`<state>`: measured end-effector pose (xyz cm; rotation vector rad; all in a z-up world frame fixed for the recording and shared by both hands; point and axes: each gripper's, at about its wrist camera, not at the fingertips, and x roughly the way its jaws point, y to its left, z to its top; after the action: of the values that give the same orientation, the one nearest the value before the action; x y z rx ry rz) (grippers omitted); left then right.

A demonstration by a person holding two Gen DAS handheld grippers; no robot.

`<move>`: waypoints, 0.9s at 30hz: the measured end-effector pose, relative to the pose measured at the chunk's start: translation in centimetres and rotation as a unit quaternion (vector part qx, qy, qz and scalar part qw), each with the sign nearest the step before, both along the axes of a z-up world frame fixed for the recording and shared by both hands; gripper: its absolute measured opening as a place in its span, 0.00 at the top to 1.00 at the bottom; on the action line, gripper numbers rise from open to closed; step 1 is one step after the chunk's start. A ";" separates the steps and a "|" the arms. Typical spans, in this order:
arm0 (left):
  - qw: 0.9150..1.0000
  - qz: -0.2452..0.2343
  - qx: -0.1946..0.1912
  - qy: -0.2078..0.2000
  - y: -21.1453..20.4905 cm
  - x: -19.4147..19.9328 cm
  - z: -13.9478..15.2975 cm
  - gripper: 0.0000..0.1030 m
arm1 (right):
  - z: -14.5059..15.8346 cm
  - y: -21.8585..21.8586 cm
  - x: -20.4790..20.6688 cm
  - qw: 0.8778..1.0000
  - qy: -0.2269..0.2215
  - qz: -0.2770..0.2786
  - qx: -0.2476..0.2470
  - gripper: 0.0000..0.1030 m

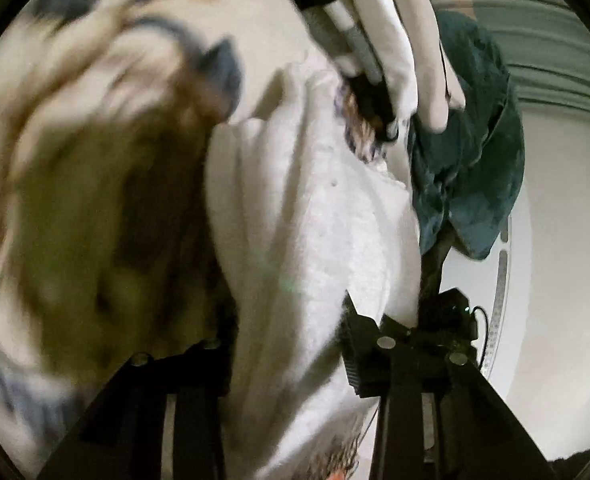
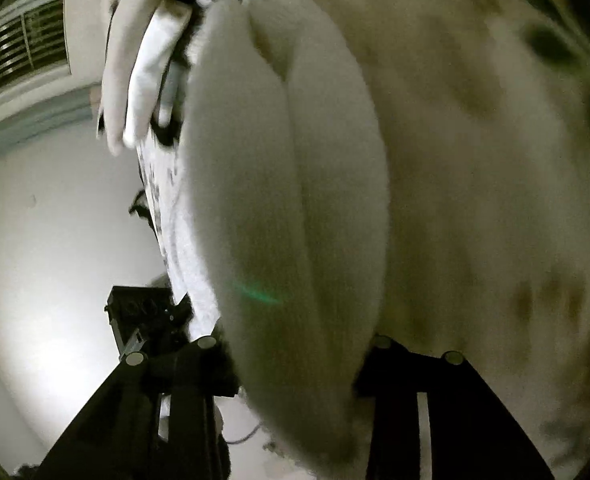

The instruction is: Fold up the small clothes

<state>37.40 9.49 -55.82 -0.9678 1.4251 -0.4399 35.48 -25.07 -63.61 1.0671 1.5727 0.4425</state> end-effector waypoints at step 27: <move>0.986 0.016 0.001 0.166 -0.7 -8.1 -7.2 0.00 | 4.8 -3.3 -6.6 0.985 -0.017 0.069 -0.155 0.32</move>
<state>29.33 8.84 -63.02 -1.0969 1.7050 -0.2595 28.86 -28.34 -58.79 0.7120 1.6280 0.2945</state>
